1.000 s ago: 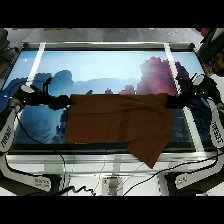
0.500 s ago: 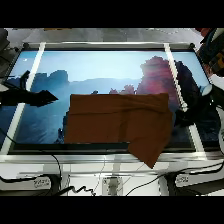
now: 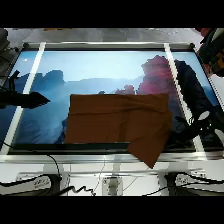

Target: Fold the clothes and pants, and hang the long-sleeved shirts on hangers.

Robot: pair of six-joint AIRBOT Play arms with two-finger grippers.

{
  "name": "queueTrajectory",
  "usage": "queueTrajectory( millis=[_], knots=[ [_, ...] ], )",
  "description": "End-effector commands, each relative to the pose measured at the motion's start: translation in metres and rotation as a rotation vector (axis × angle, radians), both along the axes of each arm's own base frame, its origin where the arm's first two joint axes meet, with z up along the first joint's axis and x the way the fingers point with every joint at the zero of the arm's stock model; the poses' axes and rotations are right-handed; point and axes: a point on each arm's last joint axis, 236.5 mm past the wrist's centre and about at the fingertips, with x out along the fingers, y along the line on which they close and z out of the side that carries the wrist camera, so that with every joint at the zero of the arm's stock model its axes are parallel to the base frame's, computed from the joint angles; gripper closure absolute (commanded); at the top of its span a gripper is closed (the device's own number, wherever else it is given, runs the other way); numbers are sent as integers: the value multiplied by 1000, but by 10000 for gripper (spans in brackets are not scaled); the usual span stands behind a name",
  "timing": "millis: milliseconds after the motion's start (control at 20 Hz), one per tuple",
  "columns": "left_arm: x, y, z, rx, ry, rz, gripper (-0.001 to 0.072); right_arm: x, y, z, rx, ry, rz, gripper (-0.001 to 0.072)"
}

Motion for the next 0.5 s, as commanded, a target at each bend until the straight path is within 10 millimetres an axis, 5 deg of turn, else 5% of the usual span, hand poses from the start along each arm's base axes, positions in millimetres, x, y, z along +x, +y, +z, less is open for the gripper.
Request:
queueTrajectory(
  millis=[0, 250, 350, 450],
  knots=[
    [-21, 4, -11, -41, 56, 52, 369, 2, 13, -18, 22, -80, -26, 404],
    [-78, 12, -41, -85, 122, 144, 369, 10, 18, -29, 24, -145, -44, 408],
    [-93, 17, -47, -94, 130, 181, 368, 15, 22, -26, 53, -175, -36, 554],
    [-104, 18, -54, -113, 153, 208, 368, 14, 22, -26, 54, -179, -30, 592]
  ],
)
